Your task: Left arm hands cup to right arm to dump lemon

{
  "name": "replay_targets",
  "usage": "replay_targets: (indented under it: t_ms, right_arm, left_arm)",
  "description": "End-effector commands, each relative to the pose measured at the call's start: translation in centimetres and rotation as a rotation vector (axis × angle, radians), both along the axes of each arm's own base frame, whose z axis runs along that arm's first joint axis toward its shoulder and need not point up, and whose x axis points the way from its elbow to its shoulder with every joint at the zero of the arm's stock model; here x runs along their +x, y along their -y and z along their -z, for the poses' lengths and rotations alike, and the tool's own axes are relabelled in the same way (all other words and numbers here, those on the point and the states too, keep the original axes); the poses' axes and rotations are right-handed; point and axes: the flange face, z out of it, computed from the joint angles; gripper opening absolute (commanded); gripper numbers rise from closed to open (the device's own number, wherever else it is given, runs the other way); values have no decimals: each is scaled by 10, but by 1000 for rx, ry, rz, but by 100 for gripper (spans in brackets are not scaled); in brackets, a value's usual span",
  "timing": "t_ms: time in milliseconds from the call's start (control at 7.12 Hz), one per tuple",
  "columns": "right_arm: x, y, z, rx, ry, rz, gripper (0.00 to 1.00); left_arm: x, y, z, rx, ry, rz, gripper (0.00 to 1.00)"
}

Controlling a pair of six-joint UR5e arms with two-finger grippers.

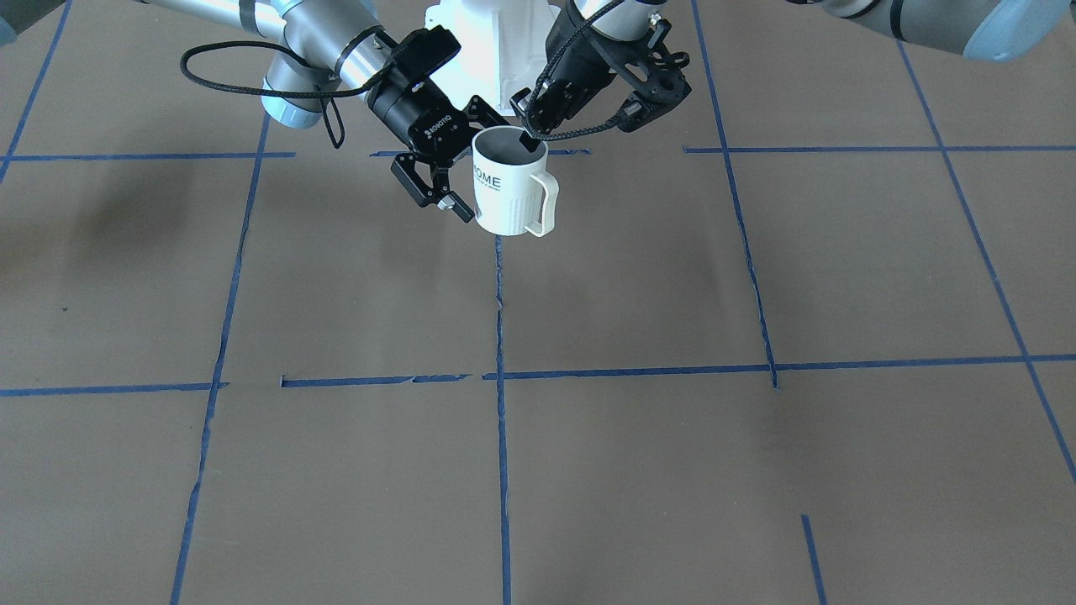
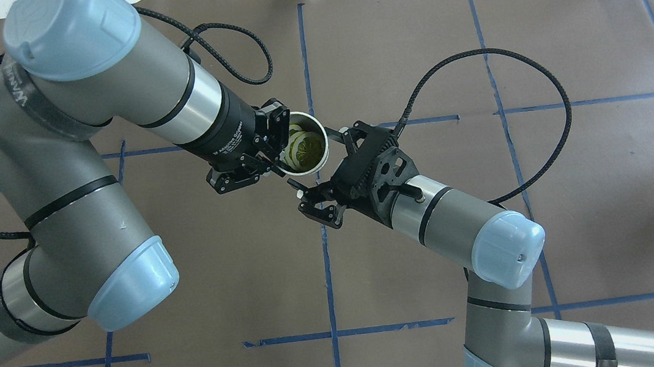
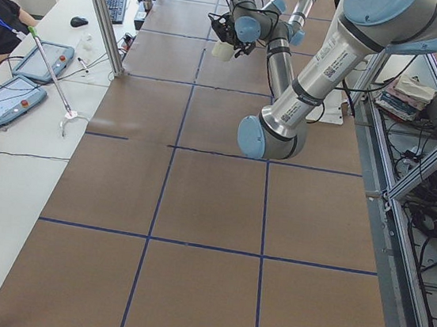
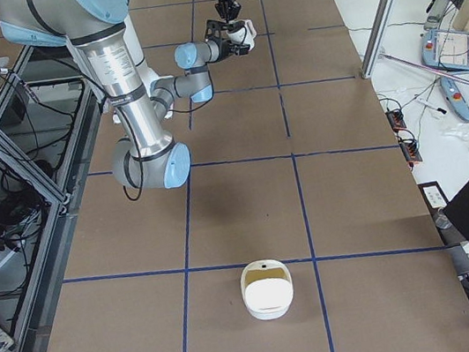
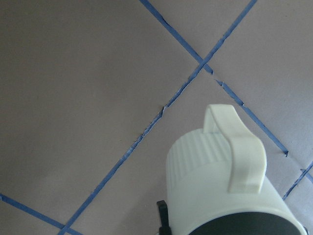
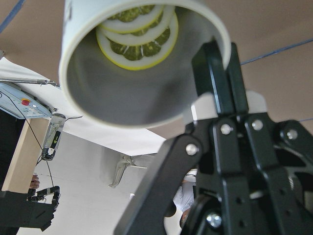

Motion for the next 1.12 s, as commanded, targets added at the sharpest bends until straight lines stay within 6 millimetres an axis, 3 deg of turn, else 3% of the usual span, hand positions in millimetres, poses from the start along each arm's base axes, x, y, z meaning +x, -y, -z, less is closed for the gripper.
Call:
replay_targets:
  t_ms: [0, 702, 843, 983]
  right_arm:
    - [-1, -2, 2, 0, 4, -1, 99]
    - [-1, -2, 3, 0, 9, -1, 96]
    - [-8, -12, 4, -2, 14, 17, 55]
    - [-12, -19, 11, -7, 28, -5, 23]
  left_arm:
    - [1, 0, -1, 6, -2, -7, 0]
    - [-3, -4, 0, 15, -10, -14, 0]
    - [-2, -5, 2, 17, -14, -17, 6]
    - [-1, -7, 4, 99, -15, -53, 62]
